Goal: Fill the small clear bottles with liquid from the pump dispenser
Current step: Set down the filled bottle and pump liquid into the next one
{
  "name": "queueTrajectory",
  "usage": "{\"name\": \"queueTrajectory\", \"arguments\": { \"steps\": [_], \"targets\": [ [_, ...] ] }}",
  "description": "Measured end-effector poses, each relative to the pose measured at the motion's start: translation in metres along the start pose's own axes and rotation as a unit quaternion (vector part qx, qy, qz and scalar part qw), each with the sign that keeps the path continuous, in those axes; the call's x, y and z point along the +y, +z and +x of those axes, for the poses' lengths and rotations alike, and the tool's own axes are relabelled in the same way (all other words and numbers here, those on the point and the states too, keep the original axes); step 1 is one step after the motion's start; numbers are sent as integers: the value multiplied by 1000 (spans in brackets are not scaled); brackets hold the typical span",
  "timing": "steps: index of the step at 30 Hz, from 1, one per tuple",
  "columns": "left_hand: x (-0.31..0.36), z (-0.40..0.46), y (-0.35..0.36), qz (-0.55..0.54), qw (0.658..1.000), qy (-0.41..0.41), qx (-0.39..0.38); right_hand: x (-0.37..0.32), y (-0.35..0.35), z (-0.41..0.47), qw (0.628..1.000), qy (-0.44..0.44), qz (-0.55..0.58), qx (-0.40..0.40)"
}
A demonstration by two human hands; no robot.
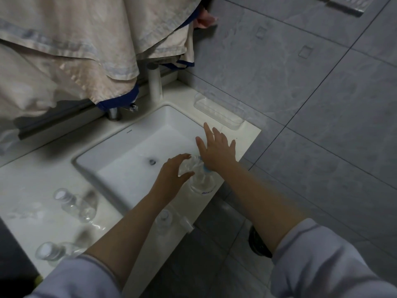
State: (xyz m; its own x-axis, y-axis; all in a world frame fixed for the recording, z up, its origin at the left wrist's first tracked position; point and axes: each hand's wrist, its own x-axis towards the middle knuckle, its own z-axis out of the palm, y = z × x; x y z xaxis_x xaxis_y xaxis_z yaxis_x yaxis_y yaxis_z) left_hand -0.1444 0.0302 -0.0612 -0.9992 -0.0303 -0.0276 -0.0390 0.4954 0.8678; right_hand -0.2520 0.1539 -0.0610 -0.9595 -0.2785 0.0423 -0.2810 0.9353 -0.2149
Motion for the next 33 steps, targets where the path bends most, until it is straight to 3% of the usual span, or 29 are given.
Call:
{"name": "queueTrajectory", "arguments": {
  "steps": [4, 6, 14, 20, 23, 33],
  "targets": [
    [-7, 3, 3, 33, 999, -27, -29, 2, 5, -3, 1000, 18, 7, -21],
    [-7, 2, 3, 60, 998, -24, -6, 2, 5, -4, 999, 20, 6, -34],
    [-11, 1, 1, 15, 999, -8, 43, 1, -7, 2, 999, 15, 14, -34],
    [-14, 0, 5, 16, 1000, -15, 15, 2, 4, -2, 998, 29, 23, -59],
    [-24, 3, 5, 15, 999, -23, 44, 3, 2, 2, 997, 27, 16, -73],
    [-6, -1, 8, 11, 999, 19, 43, 0, 1, -1, 998, 43, 24, -49]
  ]
}}
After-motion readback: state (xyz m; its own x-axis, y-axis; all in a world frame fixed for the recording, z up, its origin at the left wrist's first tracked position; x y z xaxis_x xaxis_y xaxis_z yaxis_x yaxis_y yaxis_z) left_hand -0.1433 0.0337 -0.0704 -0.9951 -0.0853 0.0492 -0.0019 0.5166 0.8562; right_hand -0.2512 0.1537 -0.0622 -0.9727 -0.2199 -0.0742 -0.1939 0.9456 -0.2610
